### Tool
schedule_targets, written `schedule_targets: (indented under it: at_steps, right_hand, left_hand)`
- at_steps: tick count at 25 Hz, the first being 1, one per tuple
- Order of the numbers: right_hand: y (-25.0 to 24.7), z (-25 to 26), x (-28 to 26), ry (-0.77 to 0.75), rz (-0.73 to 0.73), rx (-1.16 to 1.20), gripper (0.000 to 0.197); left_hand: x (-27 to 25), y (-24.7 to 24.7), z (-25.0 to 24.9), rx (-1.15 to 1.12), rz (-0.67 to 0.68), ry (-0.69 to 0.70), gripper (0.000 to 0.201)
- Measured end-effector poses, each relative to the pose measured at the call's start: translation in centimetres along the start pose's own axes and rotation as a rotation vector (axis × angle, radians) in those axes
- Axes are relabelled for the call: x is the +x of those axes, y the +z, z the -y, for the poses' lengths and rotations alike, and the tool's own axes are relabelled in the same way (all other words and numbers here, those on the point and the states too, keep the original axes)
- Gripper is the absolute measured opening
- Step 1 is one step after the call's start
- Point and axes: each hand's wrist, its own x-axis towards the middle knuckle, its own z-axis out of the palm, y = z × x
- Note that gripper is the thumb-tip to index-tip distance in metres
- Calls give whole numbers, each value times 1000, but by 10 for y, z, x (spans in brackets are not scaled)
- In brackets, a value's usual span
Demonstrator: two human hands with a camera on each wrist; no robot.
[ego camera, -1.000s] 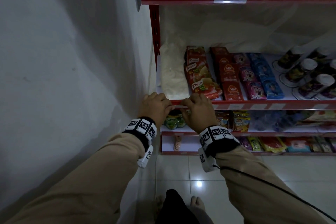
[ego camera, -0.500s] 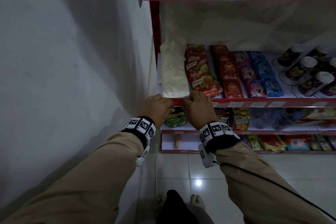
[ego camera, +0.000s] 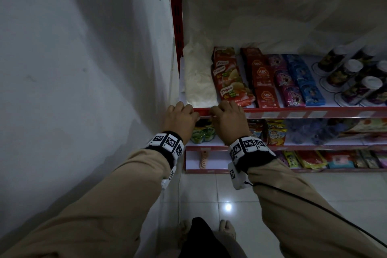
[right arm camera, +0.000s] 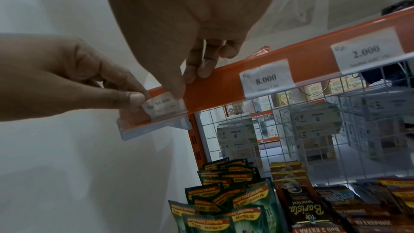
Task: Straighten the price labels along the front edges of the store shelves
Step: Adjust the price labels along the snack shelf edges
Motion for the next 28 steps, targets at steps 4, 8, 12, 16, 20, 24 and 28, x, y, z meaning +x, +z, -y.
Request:
schedule_targets:
  at_steps: [4, 8, 12, 16, 20, 24, 28]
  right_hand:
    - [-2, 0, 2, 12, 15, 13, 16]
    - [-6, 1, 1, 29, -23, 59, 15]
    - [-9, 0, 4, 17, -23, 50, 15]
    - [-8, 0, 3, 26, -35, 38, 16]
    - [-6, -4, 1, 74, -44, 22, 22]
    - [-8, -8, -3, 93, -50, 26, 19]
    - [-5, -16, -13, 64, 2, 51, 18]
  left_hand:
    - [-2, -6, 3, -26, -75, -2, 21]
    - [-1, -9, 6, -71, -116, -14, 22]
    - [0, -10, 6, -124, -159, -82, 16]
    - [-2, -11, 10, -167, -196, -121, 10]
    - [-5, -10, 14, -195, -182, -186, 11]
    - [-8, -9, 13, -212, -166, -220, 13]
    - [-17, -5, 4, -215, -190, -238, 23]
